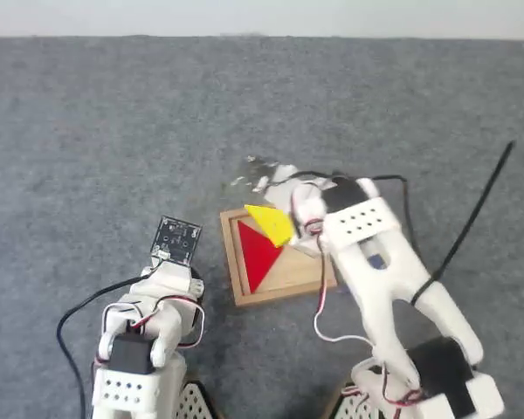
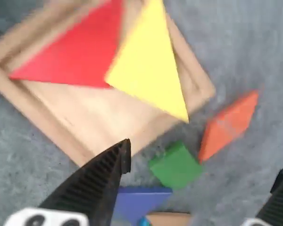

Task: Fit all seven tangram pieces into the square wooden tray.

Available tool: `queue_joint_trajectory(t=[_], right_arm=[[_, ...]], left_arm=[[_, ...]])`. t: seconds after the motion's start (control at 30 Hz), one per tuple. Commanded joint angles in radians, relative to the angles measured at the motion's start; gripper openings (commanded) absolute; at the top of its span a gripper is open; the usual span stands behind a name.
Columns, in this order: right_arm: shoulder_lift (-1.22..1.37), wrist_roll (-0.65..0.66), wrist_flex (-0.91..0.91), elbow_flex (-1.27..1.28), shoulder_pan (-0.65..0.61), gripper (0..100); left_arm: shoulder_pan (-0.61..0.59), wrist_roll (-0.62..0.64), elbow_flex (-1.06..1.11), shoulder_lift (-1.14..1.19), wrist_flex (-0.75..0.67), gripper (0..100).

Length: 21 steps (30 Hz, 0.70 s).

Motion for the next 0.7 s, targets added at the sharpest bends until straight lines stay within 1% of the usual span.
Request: queue_joint_trajectory(t=[0.0, 0.17, 0.3, 0.43, 0.67], right_arm=[[0.045, -0.035, -0.074, 0.008, 0.008, 45.3], [0.156, -0.041, -0.116, -0.017, 0.008, 45.2], [0.214, -0.043, -0.119, -0.064, 0.015, 41.1], [0.271, -0.044, -0.116, -0.123, 0.016, 40.5], [0.383, -0.046, -0.114, -0.242, 0.085, 40.5]], left_arm=[[-0.003, -0.002, -0.01, -0.015, 0.003, 2], [-0.003, -0.002, -0.01, -0.015, 0.003, 2], [-0.003, -0.002, -0.01, -0.015, 0.003, 2], [-0.003, -0.002, -0.01, -0.015, 0.003, 2], [-0.003, -0.002, -0.01, -0.015, 0.003, 2]])
